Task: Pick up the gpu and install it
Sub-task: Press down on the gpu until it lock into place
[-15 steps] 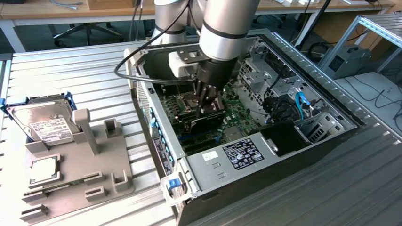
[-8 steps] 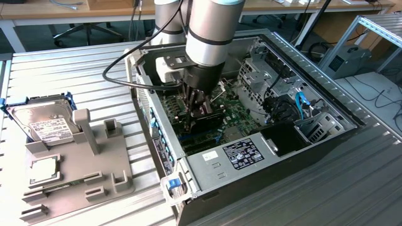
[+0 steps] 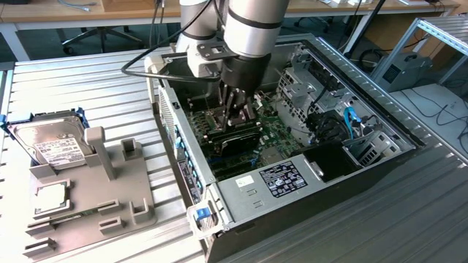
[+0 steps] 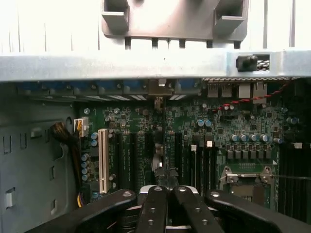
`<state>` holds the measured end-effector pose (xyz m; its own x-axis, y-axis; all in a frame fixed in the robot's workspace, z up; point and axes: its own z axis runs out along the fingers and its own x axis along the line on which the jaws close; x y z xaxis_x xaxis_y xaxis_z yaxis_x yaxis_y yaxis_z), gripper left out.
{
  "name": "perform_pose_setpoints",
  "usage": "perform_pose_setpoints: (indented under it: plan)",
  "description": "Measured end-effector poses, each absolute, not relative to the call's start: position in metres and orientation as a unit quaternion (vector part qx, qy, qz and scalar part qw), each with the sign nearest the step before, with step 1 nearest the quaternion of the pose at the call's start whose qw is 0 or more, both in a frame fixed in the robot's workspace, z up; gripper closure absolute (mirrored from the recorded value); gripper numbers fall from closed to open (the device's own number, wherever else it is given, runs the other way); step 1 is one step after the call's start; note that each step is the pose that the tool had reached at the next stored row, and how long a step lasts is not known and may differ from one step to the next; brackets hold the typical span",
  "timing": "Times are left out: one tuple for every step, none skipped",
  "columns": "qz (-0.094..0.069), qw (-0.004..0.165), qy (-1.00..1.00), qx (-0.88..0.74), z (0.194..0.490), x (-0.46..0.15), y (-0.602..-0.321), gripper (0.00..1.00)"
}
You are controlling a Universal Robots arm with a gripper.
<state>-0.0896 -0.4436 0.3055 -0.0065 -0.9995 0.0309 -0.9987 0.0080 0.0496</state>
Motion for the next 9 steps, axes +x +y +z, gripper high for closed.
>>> perform_pose_setpoints:
  plan:
    - [-0.008,0.03,-0.709,0.704,0.305,-0.086,-0.444,0.89]
    - [-0.01,0.032,-0.709,0.704,0.305,-0.082,-0.444,0.89]
    - [-0.011,0.033,-0.709,0.704,0.305,-0.078,-0.444,0.89]
    - [-0.013,0.035,-0.709,0.704,0.305,-0.075,-0.444,0.89]
    - [-0.015,0.037,-0.709,0.704,0.305,-0.069,-0.444,0.89]
    - [-0.017,0.039,-0.709,0.704,0.305,-0.064,-0.444,0.89]
    - [-0.018,0.04,-0.709,0.704,0.305,-0.06,-0.444,0.89]
    - [-0.02,0.041,-0.709,0.704,0.305,-0.056,-0.444,0.89]
    - [-0.021,0.043,-0.709,0.704,0.305,-0.052,-0.444,0.89]
